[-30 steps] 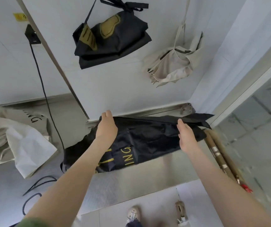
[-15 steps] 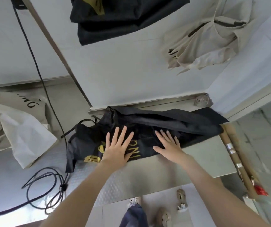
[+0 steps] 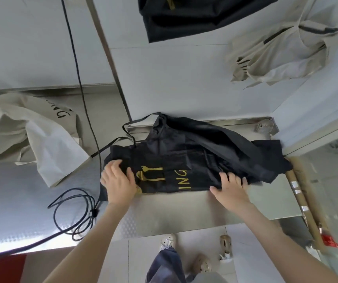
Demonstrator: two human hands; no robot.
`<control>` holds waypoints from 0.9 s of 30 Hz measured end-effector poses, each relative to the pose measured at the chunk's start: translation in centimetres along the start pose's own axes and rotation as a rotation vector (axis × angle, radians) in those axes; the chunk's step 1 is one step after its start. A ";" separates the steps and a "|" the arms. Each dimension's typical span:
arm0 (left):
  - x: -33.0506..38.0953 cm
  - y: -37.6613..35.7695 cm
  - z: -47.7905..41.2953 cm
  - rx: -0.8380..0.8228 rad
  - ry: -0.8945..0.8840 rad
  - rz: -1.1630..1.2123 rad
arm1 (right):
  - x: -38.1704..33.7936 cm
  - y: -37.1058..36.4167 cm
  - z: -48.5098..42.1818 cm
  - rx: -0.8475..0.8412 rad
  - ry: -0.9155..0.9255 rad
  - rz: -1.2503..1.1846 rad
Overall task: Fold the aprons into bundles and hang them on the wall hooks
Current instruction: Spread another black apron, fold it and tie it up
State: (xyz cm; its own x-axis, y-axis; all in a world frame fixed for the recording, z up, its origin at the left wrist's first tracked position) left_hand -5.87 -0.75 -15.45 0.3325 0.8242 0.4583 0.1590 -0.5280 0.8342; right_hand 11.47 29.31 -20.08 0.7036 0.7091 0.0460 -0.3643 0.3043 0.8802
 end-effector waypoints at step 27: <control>-8.5 2.1 0.4 -0.500 0.922 1.229 | -10.4 -3.9 6.7 -0.016 0.527 0.272</control>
State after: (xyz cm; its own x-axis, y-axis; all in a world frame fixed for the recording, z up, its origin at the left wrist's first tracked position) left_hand -7.94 -8.93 -17.72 -0.6484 -0.0913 0.7558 -0.1327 -0.9640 -0.2302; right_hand 9.65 16.53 -20.82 0.1869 0.9821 0.0242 -0.5011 0.0741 0.8622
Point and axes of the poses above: each hand's wrist, its own z-axis away from the middle knuckle, its own y-axis out of the back of the hand, x = y × z, the point moved 7 cm from there along -z, towards the middle knuckle, and after that the axes turned 7 degrees about -y, right-handed, at the moved point
